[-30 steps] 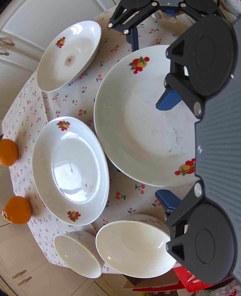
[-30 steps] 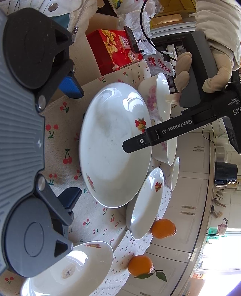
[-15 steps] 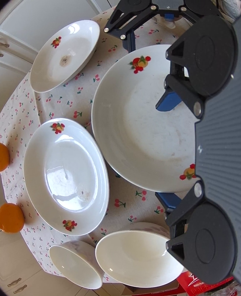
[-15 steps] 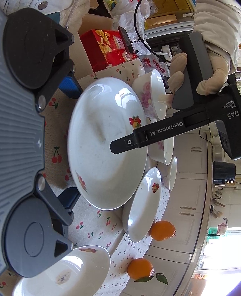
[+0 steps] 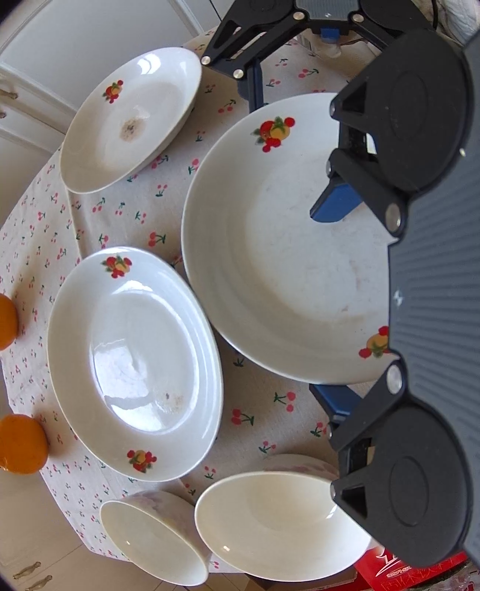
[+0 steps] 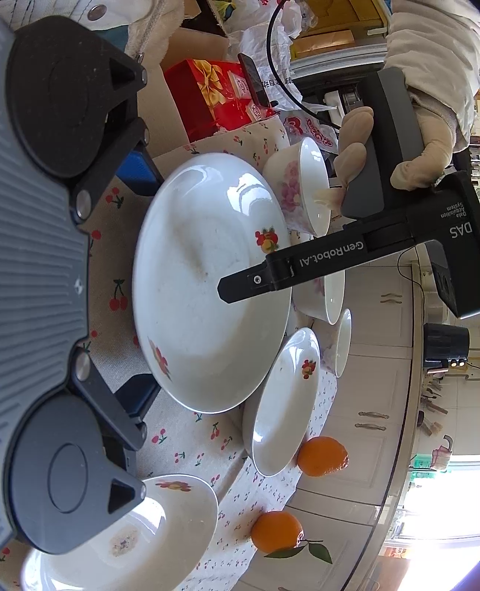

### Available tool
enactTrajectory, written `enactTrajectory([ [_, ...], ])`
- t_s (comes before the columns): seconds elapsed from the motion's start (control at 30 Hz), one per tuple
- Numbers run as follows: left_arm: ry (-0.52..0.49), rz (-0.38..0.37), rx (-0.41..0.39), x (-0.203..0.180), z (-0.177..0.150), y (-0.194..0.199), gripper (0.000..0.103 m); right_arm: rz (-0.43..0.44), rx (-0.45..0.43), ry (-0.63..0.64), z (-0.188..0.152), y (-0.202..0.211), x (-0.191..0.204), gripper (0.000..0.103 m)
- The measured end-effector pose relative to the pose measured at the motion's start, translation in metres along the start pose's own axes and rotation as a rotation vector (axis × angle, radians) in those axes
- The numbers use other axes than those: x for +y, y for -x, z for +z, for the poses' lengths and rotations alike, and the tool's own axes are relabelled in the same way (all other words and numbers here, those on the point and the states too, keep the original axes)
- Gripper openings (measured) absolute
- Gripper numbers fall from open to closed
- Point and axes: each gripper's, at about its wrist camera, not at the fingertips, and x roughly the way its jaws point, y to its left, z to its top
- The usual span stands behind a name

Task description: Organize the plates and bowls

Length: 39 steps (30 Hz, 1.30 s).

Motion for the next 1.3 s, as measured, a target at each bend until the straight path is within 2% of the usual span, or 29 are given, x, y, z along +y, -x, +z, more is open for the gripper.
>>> enactTrajectory([
  [0.37,-0.020,-0.045,0.023,0.004,0.008,-0.007,0.090,0.009,0.007,-0.022,-0.002,-0.007,0.001,0.103],
  [0.53,-0.034,-0.043,0.048,0.002,0.010,-0.012,0.090,0.014,0.013,-0.021,-0.001,-0.008,0.001,0.103],
  [0.73,-0.011,-0.057,0.057,0.004,0.013,-0.011,0.090,0.019,0.025,-0.025,0.000,-0.008,0.000,0.103],
  [1.3,0.011,-0.069,0.015,0.003,0.016,0.009,0.090,0.041,0.037,-0.016,0.008,-0.001,-0.006,0.103],
])
